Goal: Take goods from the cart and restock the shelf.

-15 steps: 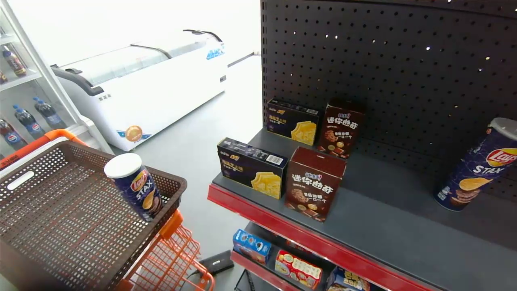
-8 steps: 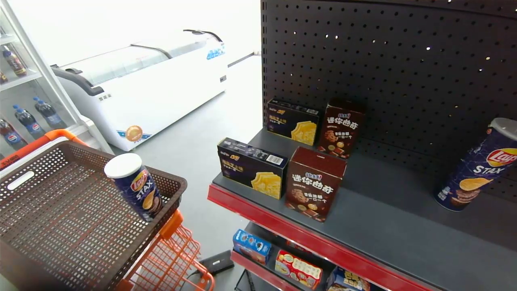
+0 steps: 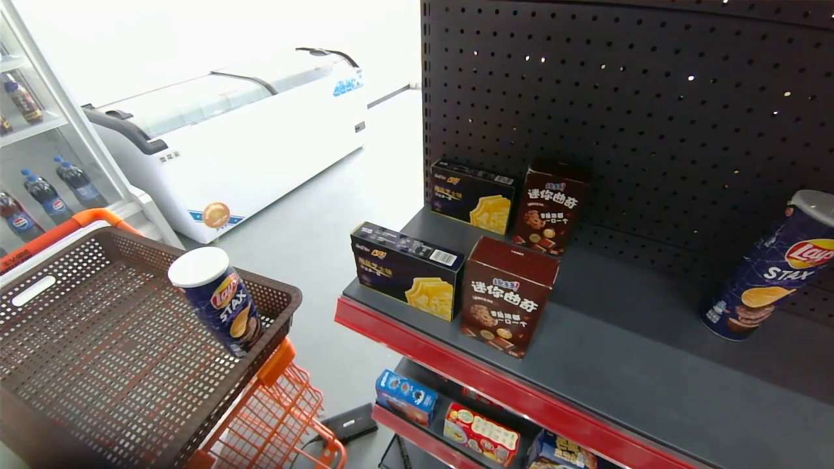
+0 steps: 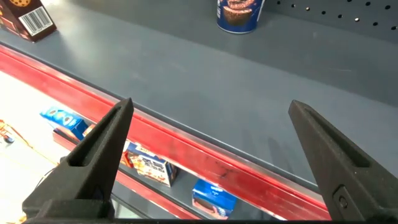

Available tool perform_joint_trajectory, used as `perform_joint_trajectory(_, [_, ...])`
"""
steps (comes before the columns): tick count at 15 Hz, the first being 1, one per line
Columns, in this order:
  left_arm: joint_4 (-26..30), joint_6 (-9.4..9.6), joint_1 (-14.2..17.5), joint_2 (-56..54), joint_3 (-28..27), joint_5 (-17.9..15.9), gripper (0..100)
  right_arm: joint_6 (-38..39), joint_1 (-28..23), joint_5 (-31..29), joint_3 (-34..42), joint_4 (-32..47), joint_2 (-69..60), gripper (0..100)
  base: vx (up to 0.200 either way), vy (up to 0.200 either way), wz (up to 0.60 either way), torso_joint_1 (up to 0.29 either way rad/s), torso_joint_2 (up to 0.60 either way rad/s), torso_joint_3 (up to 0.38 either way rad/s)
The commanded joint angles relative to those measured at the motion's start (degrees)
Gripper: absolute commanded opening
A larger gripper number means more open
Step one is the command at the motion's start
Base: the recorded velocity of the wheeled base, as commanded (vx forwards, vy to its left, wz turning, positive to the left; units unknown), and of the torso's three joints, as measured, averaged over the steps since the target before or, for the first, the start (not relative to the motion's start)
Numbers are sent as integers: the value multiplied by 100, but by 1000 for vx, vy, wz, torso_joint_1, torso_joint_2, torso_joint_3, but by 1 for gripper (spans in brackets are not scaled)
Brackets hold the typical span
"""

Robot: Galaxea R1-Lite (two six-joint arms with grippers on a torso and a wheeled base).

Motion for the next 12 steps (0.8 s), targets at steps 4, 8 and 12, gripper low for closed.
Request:
perform_joint_trajectory(4, [-1200, -148, 305, 2950, -229, 11, 100, -2, 2, -2, 0, -2, 2, 100, 0, 0, 0, 0, 0, 0])
perform_joint_trajectory(8, [-1429, -122, 586, 4435, -607, -138, 100, -2, 2, 7, 0, -2, 2, 100, 0, 0, 0, 0, 0, 0])
perform_joint_trajectory(12, [-3977, -86, 586, 5929, -414, -147, 100, -2, 2, 7, 0, -2, 2, 100, 0, 0, 0, 0, 0, 0])
